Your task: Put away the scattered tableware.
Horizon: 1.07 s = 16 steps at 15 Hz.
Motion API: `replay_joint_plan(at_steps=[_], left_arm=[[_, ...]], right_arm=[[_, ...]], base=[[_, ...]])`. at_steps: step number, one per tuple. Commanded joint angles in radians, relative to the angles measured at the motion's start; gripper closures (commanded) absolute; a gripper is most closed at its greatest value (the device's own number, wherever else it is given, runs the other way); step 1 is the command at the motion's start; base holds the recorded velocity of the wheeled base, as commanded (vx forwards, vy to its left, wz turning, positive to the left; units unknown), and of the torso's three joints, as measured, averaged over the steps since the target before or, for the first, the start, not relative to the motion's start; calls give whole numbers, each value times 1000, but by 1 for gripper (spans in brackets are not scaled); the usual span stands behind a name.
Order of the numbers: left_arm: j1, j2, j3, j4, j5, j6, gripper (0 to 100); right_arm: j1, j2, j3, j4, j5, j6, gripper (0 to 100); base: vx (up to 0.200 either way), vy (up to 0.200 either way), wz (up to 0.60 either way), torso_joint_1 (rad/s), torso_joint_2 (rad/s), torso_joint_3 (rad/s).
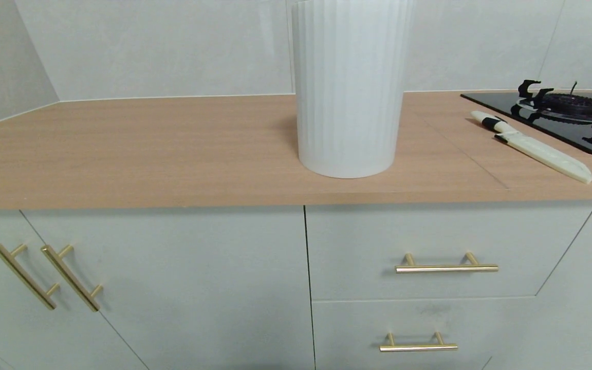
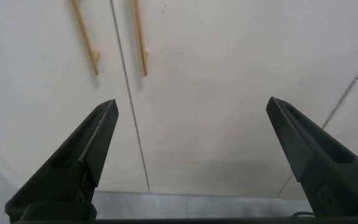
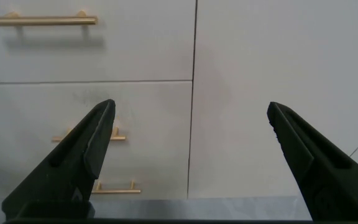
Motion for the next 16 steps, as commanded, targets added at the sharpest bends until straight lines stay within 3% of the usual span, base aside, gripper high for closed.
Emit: replay_joint_plan(at_steps=[1, 7, 16], left_arm=[[-1, 0, 0, -1, 1, 0, 0], [-1, 0, 0, -1, 1, 0, 0], [-1, 0, 0, -1, 1, 0, 0]], right_arm=[[1, 1, 0, 0, 0, 0, 0], [1, 3, 0, 0, 1, 0, 0], [1, 1, 0, 0, 1, 0, 0]], base=[[0, 0, 0, 0, 0, 0], [0, 0, 0, -1, -31, -31], [0, 0, 0, 73, -415, -337]])
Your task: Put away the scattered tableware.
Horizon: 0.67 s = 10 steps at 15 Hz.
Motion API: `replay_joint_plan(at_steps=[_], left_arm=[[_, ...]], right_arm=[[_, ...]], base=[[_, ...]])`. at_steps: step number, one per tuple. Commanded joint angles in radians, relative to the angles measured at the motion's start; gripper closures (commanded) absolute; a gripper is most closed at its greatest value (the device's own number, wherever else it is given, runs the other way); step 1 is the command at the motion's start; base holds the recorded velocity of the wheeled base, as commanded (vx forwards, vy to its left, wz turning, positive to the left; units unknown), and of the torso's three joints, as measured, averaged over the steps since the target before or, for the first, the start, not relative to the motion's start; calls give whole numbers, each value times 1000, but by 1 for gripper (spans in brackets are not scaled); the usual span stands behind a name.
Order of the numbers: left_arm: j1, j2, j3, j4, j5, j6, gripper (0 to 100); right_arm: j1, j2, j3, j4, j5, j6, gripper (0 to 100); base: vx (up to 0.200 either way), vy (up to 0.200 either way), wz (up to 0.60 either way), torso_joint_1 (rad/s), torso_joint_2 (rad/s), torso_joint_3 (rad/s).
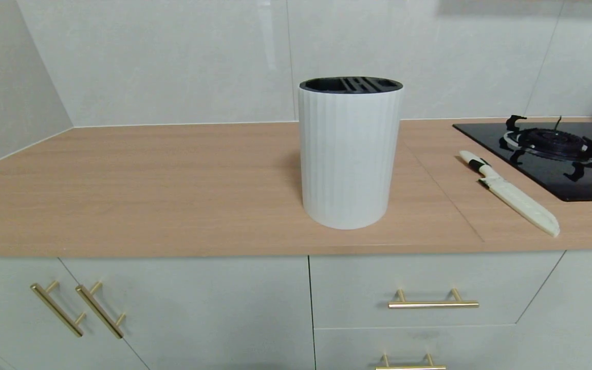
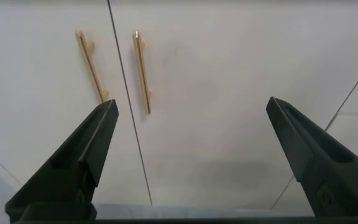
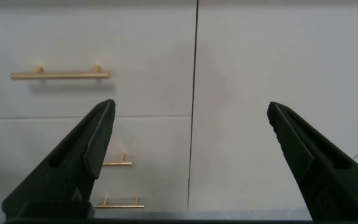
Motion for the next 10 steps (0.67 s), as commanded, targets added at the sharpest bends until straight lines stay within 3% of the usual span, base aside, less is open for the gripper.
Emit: replay_joint_plan(at_steps=[1, 10], left_arm=[[0, 0, 0, -1, 0, 0, 0], [0, 0, 0, -1, 0, 0, 0]], right_arm=[[0, 1, 0, 0, 0, 0, 0], [0, 1, 0, 0, 0, 0, 0]], base=[[0, 0, 0, 134, -461, -320], [0, 0, 0, 171, -489, -314]])
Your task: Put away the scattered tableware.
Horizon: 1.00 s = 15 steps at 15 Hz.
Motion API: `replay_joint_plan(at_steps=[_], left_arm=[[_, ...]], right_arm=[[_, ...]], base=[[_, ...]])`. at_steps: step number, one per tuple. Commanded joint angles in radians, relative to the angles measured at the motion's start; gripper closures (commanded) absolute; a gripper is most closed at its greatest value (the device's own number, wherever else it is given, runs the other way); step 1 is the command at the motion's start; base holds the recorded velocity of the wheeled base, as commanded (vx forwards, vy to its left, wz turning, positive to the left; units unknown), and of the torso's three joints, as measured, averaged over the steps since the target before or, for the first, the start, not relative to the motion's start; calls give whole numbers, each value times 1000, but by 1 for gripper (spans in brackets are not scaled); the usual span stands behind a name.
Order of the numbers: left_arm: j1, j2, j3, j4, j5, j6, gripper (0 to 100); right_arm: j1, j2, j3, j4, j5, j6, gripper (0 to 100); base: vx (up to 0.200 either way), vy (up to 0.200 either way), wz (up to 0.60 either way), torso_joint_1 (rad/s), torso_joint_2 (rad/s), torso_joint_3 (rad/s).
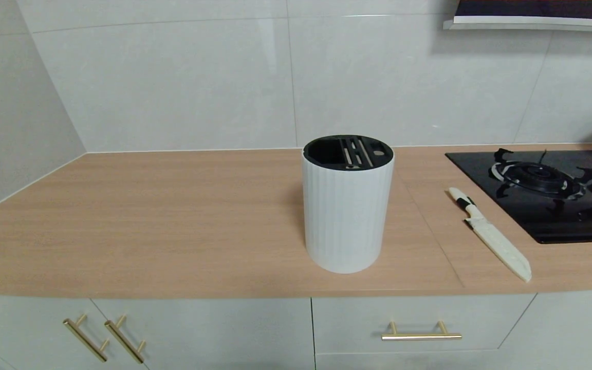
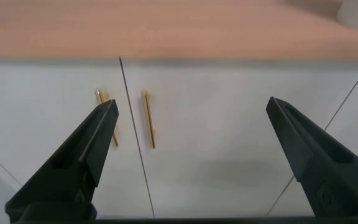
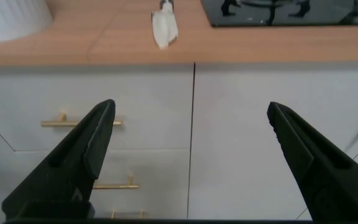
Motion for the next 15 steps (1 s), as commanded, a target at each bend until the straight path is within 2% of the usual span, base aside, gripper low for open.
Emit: replay_joint_plan(at_steps=[1, 15], left_arm=[[0, 0, 0, 0, 0, -1, 0], [0, 0, 0, 0, 0, -1, 0]], right_arm=[[1, 1, 0, 0, 0, 0, 0], [1, 1, 0, 0, 0, 0, 0]], base=[[0, 0, 0, 198, -500, -305], [0, 0, 0, 241, -551, -311]])
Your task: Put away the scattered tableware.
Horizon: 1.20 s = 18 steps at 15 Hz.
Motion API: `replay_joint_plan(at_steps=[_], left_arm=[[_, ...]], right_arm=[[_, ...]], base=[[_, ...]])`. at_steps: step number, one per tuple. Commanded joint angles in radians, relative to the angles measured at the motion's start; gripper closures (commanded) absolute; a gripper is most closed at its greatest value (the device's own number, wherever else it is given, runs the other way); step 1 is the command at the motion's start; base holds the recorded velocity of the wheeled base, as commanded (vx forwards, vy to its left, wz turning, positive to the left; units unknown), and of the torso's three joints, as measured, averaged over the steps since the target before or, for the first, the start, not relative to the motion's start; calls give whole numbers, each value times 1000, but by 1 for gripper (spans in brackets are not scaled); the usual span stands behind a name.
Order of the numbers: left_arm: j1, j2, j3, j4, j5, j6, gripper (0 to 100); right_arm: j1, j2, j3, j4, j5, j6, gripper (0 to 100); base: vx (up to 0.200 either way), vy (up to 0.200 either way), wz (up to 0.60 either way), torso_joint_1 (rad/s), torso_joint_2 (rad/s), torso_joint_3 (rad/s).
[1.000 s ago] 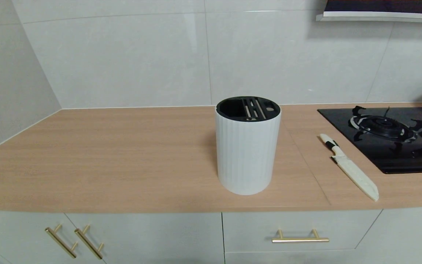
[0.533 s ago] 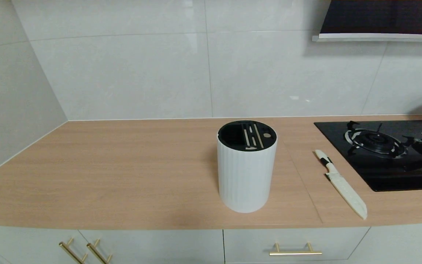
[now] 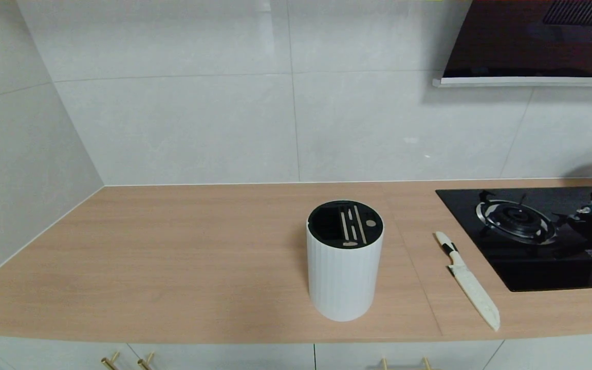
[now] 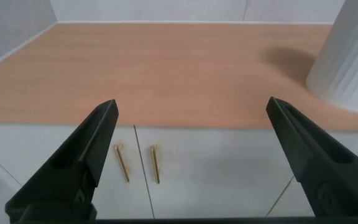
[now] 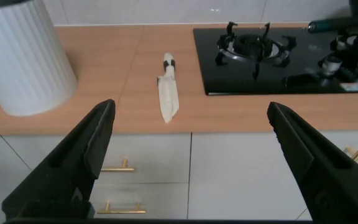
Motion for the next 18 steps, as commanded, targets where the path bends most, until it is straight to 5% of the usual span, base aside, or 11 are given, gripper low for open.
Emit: replay_joint_plan(at_steps=[1, 12, 14, 18], left_arm=[[0, 0, 0, 0, 0, 0, 0], [0, 0, 0, 0, 0, 0, 0], [0, 0, 0, 0, 0, 0, 0], [0, 0, 0, 0, 0, 0, 0]], right_arm=[[0, 1, 0, 0, 0, 0, 0], [0, 3, -2, -3, 0, -20, 0], [13, 103, -235, 0, 8, 47, 0], [51, 609, -488, 24, 34, 30, 0]], base=[[0, 0, 0, 198, -432, -232], [0, 0, 0, 73, -161, -85], [0, 0, 0, 0, 0, 0], [0, 0, 0, 0, 0, 0]])
